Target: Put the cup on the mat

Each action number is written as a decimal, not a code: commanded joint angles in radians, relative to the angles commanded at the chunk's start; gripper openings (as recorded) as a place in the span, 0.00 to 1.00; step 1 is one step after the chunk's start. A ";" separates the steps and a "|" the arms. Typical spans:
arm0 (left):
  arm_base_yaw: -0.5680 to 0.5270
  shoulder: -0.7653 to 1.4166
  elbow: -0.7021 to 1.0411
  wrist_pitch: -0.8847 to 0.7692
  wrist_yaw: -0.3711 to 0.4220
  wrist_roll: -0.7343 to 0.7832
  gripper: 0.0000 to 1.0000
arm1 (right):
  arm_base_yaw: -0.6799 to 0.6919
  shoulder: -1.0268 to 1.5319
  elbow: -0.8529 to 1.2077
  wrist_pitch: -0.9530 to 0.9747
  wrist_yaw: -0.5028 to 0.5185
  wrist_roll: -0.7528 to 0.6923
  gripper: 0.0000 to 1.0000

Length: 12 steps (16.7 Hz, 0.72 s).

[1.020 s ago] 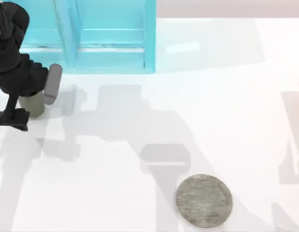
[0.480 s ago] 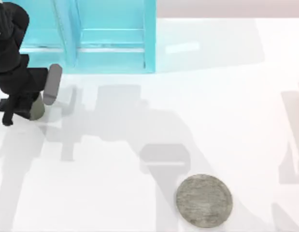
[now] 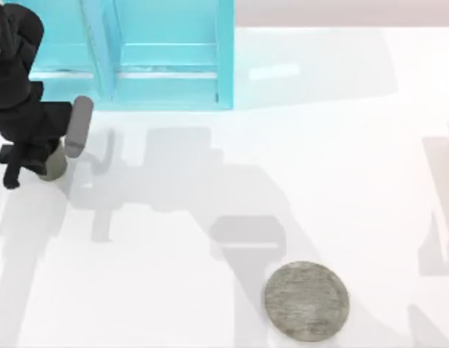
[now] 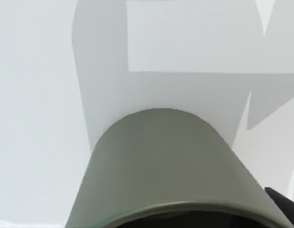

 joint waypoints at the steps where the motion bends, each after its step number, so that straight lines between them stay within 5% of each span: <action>1: 0.000 0.000 0.000 0.000 0.000 0.000 0.00 | 0.000 0.000 0.000 0.000 0.000 0.000 1.00; 6: -0.022 0.001 0.010 -0.007 0.000 -0.054 0.00 | 0.000 0.000 0.000 0.000 0.000 0.000 1.00; 12: -0.154 0.019 0.076 -0.049 0.001 -0.403 0.00 | 0.000 0.000 0.000 0.000 0.000 0.000 1.00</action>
